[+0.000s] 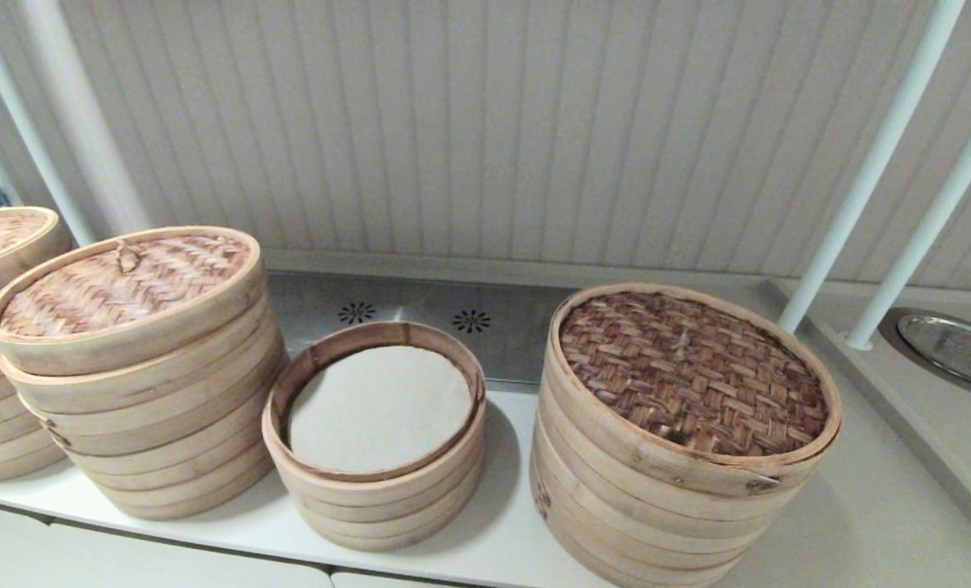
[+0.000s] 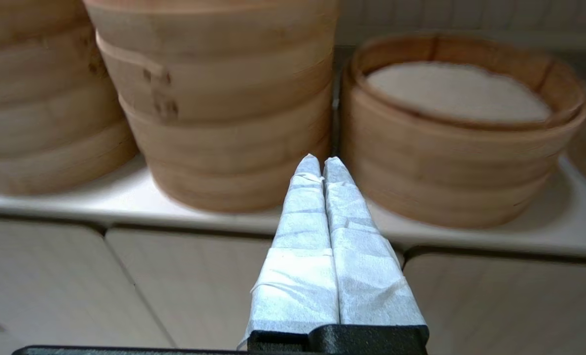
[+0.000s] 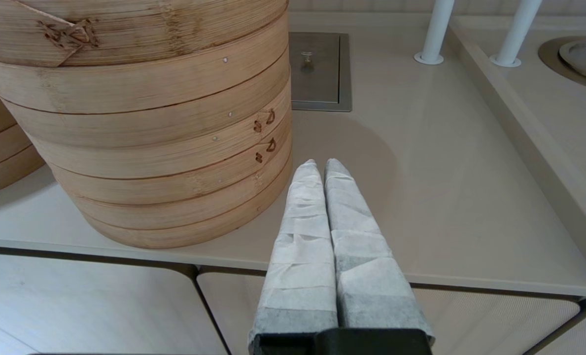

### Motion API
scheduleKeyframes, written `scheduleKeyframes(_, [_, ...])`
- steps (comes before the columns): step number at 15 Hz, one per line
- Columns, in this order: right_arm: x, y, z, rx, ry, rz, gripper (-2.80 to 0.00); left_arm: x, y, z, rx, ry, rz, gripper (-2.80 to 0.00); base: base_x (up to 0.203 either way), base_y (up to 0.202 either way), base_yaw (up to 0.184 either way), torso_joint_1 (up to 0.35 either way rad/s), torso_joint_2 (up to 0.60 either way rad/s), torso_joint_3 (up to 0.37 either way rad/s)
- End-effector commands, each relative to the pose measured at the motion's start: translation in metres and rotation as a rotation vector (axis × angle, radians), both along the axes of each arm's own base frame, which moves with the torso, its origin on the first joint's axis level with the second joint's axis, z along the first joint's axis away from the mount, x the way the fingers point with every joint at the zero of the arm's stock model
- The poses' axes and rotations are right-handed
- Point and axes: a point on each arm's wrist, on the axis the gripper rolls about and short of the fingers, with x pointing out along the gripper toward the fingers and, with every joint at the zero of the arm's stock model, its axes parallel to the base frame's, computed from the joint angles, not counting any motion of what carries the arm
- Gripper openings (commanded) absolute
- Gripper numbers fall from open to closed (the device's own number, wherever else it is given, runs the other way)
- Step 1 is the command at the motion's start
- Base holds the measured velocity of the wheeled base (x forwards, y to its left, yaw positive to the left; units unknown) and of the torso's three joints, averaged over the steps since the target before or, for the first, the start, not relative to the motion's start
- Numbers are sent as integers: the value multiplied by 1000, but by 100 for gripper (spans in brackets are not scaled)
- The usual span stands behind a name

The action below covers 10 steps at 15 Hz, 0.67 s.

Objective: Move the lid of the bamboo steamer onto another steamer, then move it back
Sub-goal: Pick up the steamer

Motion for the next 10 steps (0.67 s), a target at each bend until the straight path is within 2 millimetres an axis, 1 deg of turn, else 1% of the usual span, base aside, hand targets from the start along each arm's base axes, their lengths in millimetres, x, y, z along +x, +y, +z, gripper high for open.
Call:
scheduleKeyframes(1, [0,0,-1,0,2,0,-280,4,0,18,-1,19,-5,-280,0,0,0,0,0,0])
scheduleKeyframes(3, [0,0,-1,0,2,0,-280,10,0,46,-3,18,6,-280,0,0,0,0,0,0])
scheduleKeyframes(6, [0,0,-1,0,3,0,-280,18,0,94,-2,-16,29,-280,0,0,0,0,0,0])
scheduleKeyframes(8, [0,0,-1,0,2,0,-280,23,1,121,-1,-37,65,-280,0,0,0,0,0,0])
scheduleKeyframes(10, [0,0,0,0,1,0,-280,35,1,144,-5,-37,77,-280,0,0,0,0,0,0])
